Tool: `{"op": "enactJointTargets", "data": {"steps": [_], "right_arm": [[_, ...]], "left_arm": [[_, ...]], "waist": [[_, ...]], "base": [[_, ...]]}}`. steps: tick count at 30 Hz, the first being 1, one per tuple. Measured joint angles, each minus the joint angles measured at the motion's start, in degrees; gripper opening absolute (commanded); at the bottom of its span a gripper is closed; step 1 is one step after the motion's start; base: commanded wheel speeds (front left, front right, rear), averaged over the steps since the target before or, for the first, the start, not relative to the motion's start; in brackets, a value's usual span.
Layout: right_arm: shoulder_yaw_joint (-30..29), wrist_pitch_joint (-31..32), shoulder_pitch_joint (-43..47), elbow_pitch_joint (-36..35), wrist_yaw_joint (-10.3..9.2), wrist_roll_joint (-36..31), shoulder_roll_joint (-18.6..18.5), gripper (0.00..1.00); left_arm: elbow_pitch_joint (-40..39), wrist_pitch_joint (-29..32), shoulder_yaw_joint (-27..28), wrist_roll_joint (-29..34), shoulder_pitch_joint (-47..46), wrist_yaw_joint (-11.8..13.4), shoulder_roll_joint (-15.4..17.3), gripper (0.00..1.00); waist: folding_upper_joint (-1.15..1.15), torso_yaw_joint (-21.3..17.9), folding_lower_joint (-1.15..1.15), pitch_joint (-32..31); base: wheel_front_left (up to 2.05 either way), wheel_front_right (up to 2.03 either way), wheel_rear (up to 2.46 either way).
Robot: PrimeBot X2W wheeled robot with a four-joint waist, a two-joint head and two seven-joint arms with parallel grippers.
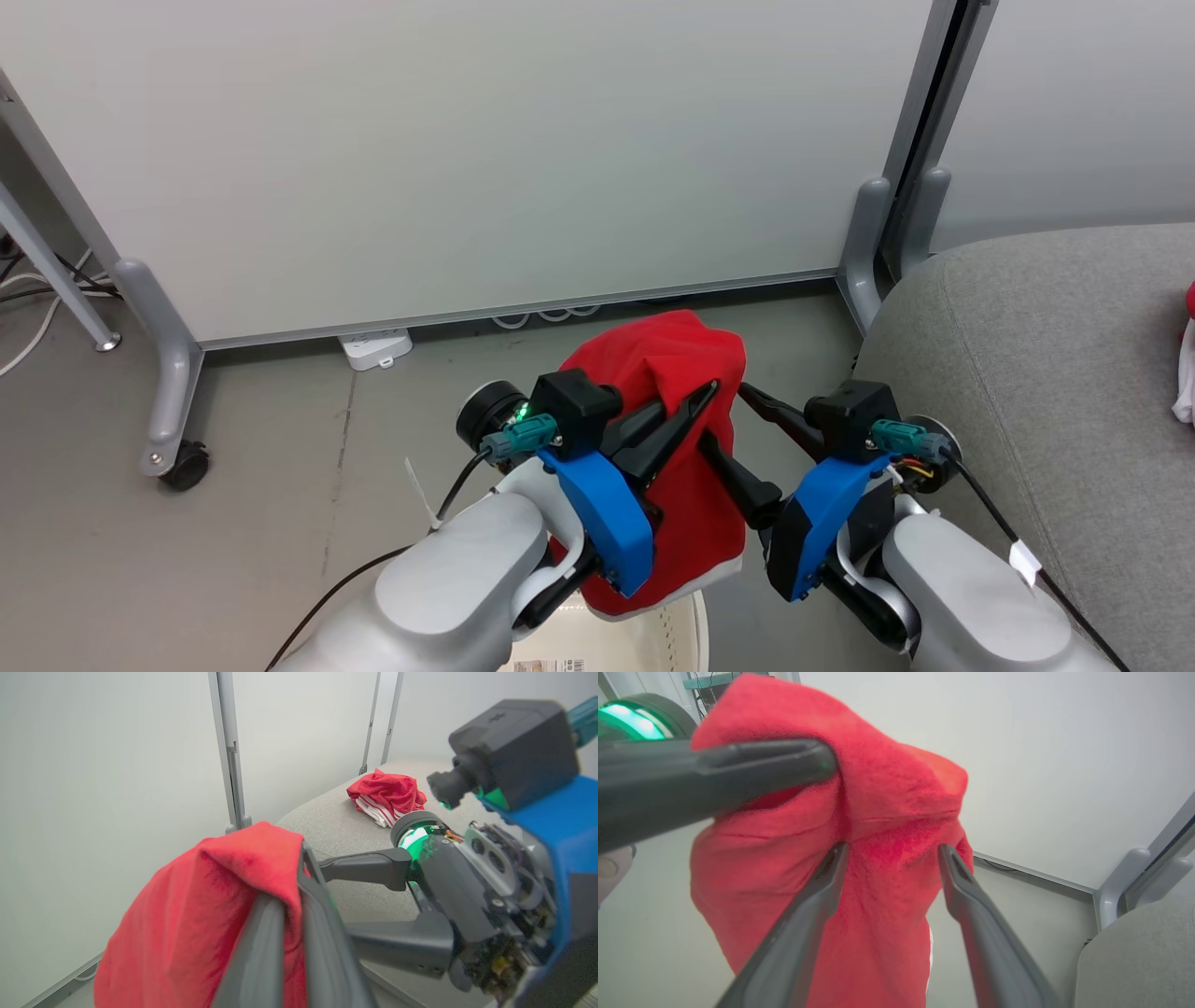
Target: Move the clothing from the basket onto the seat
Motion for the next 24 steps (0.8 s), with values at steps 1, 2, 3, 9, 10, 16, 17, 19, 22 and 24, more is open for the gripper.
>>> {"op": "enactJointTargets", "data": {"steps": [1,2,3,9,10,16,17,19,22,24], "right_arm": [[0.9,-0.2,-0.3,0.1,0.0,1.2,-0.4,1.0],[2.0,-0.5,-0.7,0.1,0.0,2.2,-0.6,1.0],[3.2,-0.7,-0.9,0.0,0.0,3.2,-0.8,1.0],[9.2,-1.9,-1.9,-0.4,0.0,8.1,-1.3,1.0],[10.2,-2.2,-1.9,-0.5,0.0,8.8,-1.3,1.0],[14.6,-3.7,-3.0,-1.1,0.0,12.2,-1.5,1.0],[15.1,-3.9,-3.3,-1.1,0.0,12.6,-1.6,1.0],[16.1,-4.3,-3.7,-1.0,0.0,13.3,-1.6,1.0],[16.9,-5.2,-4.4,-0.5,0.0,14.4,-1.5,1.0],[16.9,-5.9,-4.7,0.6,0.0,14.7,-1.2,1.0]], "left_arm": [[-0.1,0.0,-0.1,-0.1,0.0,0.0,0.1,0.0],[-0.2,0.0,-0.1,-0.3,-0.1,0.0,0.2,0.0],[-0.2,0.0,-0.1,-0.5,-0.1,0.0,0.3,0.0],[-0.1,0.0,-0.1,-1.0,-0.1,0.0,0.7,0.0],[0.0,0.0,0.0,-1.0,-0.1,0.0,0.7,0.0],[0.1,0.0,0.1,-1.2,-0.1,0.0,0.8,0.0],[0.2,0.0,0.1,-1.2,-0.1,0.0,0.8,0.0],[0.2,0.0,0.0,-1.2,-0.1,0.0,0.8,0.0],[0.2,0.0,-0.1,-1.4,-0.1,0.0,0.8,0.0],[0.2,0.0,-0.1,-1.5,-0.1,0.0,0.8,0.0]], "waist": [[0.0,0.0,0.0,0.0],[0.0,0.0,0.0,0.0],[0.0,0.0,0.0,0.0],[0.0,-0.3,0.0,0.0],[0.0,-0.4,0.0,0.0],[0.0,-0.8,0.0,0.1],[0.0,-0.8,0.0,0.1],[0.0,-0.9,0.0,0.1],[0.0,-1.0,0.0,0.0],[0.0,-1.0,0.0,0.0]], "base": [[0.0,0.0,0.0],[0.0,0.0,0.0],[0.0,0.0,0.0],[0.0,0.0,0.0],[0.0,0.0,0.0],[0.0,0.0,0.0],[0.0,0.0,0.0],[0.0,0.0,0.0],[0.0,0.0,0.0],[0.0,0.0,0.0]]}}
